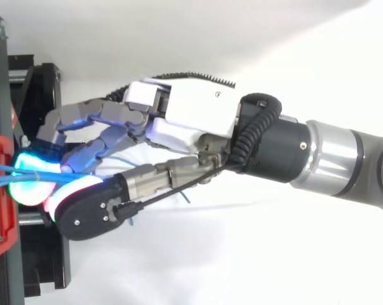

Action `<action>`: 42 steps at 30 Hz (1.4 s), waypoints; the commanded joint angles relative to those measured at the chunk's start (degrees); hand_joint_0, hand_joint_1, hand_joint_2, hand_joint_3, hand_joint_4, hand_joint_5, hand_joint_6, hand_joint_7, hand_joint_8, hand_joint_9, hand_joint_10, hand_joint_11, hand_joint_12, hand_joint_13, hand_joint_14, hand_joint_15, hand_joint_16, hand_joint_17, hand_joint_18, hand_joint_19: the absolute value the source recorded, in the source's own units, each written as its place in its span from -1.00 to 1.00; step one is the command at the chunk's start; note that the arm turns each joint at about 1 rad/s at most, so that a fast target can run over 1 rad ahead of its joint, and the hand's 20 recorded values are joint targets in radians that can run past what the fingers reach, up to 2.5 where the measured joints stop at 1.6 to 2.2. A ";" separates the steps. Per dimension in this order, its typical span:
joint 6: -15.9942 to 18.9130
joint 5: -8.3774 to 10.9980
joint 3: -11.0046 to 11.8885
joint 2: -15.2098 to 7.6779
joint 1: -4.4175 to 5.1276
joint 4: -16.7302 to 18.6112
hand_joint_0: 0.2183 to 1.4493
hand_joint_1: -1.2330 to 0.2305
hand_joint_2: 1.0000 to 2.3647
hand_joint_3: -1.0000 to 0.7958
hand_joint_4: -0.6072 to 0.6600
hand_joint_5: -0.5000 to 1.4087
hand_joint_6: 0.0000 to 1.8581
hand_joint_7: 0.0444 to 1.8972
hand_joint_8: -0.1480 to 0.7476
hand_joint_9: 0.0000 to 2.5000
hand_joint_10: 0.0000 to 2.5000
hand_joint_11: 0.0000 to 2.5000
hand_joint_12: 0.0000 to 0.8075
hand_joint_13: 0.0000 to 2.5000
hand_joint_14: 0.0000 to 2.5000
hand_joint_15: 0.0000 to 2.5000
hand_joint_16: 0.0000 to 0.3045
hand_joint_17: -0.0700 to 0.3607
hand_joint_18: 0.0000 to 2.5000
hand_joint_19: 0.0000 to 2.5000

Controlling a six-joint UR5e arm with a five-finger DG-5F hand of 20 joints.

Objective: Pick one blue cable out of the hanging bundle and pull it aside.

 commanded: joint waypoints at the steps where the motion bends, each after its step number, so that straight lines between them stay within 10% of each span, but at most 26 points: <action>1: -0.14 -0.01 3.10 -0.11 -0.38 -9.83 -0.43 -0.20 -0.99 -0.35 0.23 -0.58 -0.30 0.05 -0.06 -0.38 -0.99 -0.66 -0.14 -0.47 -0.99 -0.71 -0.68 -0.16 -0.60 -0.66; 5: -0.05 -0.27 4.95 -0.03 -0.38 -15.28 -0.41 -0.21 -0.99 -0.32 0.22 -0.59 -0.25 -0.03 -0.06 -0.38 -0.99 -0.65 -0.14 -0.47 -0.99 -0.71 -0.68 -0.16 -0.60 -0.66; 42: 0.04 -1.15 4.69 2.26 -1.52 -18.00 -0.39 -0.23 -0.98 -0.23 0.16 -0.62 -0.06 -0.19 -0.05 -0.37 -0.99 -0.63 -0.14 -0.46 -0.99 -0.70 -0.67 -0.16 -0.59 -0.66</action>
